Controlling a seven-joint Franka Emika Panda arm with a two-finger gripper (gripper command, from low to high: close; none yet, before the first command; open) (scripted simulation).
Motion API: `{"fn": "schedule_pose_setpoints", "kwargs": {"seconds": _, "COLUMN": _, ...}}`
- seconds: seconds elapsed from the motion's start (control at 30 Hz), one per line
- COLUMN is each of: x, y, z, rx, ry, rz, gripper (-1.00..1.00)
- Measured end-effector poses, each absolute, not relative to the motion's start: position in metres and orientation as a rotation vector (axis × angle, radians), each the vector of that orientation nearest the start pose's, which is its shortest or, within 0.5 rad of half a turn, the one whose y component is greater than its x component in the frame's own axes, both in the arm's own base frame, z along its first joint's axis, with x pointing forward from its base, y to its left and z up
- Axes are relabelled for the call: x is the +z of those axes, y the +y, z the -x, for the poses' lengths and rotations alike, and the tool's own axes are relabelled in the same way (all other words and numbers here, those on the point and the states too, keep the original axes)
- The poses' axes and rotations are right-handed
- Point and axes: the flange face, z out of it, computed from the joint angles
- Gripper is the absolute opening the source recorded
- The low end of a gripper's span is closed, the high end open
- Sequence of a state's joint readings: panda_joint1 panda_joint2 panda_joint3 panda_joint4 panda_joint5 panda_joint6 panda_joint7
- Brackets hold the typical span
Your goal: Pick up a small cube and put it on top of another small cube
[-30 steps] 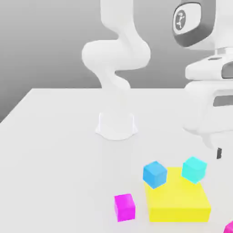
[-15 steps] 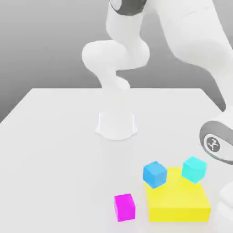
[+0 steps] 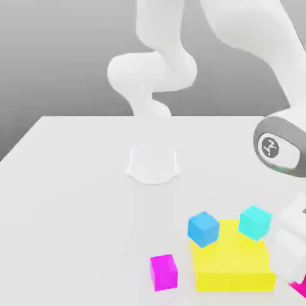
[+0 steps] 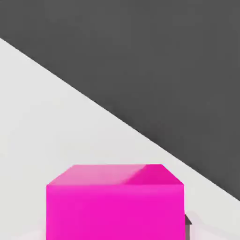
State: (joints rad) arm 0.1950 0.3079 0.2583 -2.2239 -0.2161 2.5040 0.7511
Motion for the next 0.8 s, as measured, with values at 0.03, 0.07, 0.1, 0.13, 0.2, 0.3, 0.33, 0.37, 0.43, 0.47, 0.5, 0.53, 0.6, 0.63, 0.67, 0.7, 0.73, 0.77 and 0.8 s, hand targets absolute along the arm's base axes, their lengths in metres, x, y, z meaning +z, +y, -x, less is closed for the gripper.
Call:
{"fn": "schedule_pose_setpoints", "kwargs": {"seconds": 0.03, "x": 0.244, "y": 0.233, "z": -0.486, "rx": -0.032, "ry": 0.187, "rz": 3.189, "gripper": -1.0}}
{"fn": "schedule_pose_setpoints", "kwargs": {"seconds": 0.07, "x": 0.251, "y": 0.224, "z": -0.48, "rx": -0.034, "ry": 0.161, "rz": 3.195, "gripper": -1.0}}
{"fn": "schedule_pose_setpoints", "kwargs": {"seconds": 0.1, "x": 0.257, "y": 0.215, "z": -0.474, "rx": -0.034, "ry": 0.135, "rz": 3.2, "gripper": -1.0}}
{"fn": "schedule_pose_setpoints", "kwargs": {"seconds": 0.13, "x": 0.263, "y": 0.206, "z": -0.467, "rx": -0.035, "ry": 0.11, "rz": 3.203, "gripper": -1.0}}
{"fn": "schedule_pose_setpoints", "kwargs": {"seconds": 0.2, "x": 0.274, "y": 0.186, "z": -0.454, "rx": -0.032, "ry": 0.065, "rz": 3.206, "gripper": -1.0}}
{"fn": "schedule_pose_setpoints", "kwargs": {"seconds": 0.3, "x": 0.288, "y": 0.158, "z": -0.432, "rx": -0.025, "ry": 0.004, "rz": 3.2, "gripper": -1.0}}
{"fn": "schedule_pose_setpoints", "kwargs": {"seconds": 0.33, "x": 0.291, "y": 0.151, "z": -0.423, "rx": -0.022, "ry": -0.025, "rz": 3.195, "gripper": -1.0}}
{"fn": "schedule_pose_setpoints", "kwargs": {"seconds": 0.37, "x": 0.295, "y": 0.144, "z": -0.414, "rx": -0.018, "ry": -0.054, "rz": 3.189, "gripper": -1.0}}
{"fn": "schedule_pose_setpoints", "kwargs": {"seconds": 0.43, "x": 0.3, "y": 0.131, "z": -0.397, "rx": -0.01, "ry": -0.108, "rz": 3.173, "gripper": -1.0}}
{"fn": "schedule_pose_setpoints", "kwargs": {"seconds": 0.47, "x": 0.302, "y": 0.124, "z": -0.388, "rx": -0.006, "ry": -0.133, "rz": 3.162, "gripper": -1.0}}
{"fn": "schedule_pose_setpoints", "kwargs": {"seconds": 0.5, "x": 0.303, "y": 0.117, "z": -0.378, "rx": -0.002, "ry": -0.159, "rz": 3.15, "gripper": -1.0}}
{"fn": "schedule_pose_setpoints", "kwargs": {"seconds": 0.53, "x": 0.299, "y": 0.114, "z": -0.373, "rx": 0.001, "ry": -0.175, "rz": 3.142, "gripper": -1.0}}
{"fn": "schedule_pose_setpoints", "kwargs": {"seconds": 0.6, "x": 0.28, "y": 0.111, "z": -0.37, "rx": 0.003, "ry": -0.186, "rz": 3.135, "gripper": -1.0}}
{"fn": "schedule_pose_setpoints", "kwargs": {"seconds": 0.63, "x": 0.269, "y": 0.111, "z": -0.37, "rx": 0.003, "ry": -0.188, "rz": 3.135, "gripper": -1.0}}
{"fn": "schedule_pose_setpoints", "kwargs": {"seconds": 0.67, "x": 0.257, "y": 0.111, "z": -0.369, "rx": 0.003, "ry": -0.189, "rz": 3.134, "gripper": -1.0}}
{"fn": "schedule_pose_setpoints", "kwargs": {"seconds": 0.7, "x": 0.246, "y": 0.11, "z": -0.369, "rx": 0.003, "ry": -0.189, "rz": 3.135, "gripper": 1.0}}
{"fn": "schedule_pose_setpoints", "kwargs": {"seconds": 0.73, "x": 0.246, "y": 0.11, "z": -0.369, "rx": 0.003, "ry": -0.189, "rz": 3.135, "gripper": 1.0}}
{"fn": "schedule_pose_setpoints", "kwargs": {"seconds": 0.77, "x": 0.246, "y": 0.11, "z": -0.369, "rx": 0.003, "ry": -0.189, "rz": 3.135, "gripper": 1.0}}
{"fn": "schedule_pose_setpoints", "kwargs": {"seconds": 0.8, "x": 0.246, "y": 0.11, "z": -0.369, "rx": 0.003, "ry": -0.189, "rz": 3.135, "gripper": 1.0}}
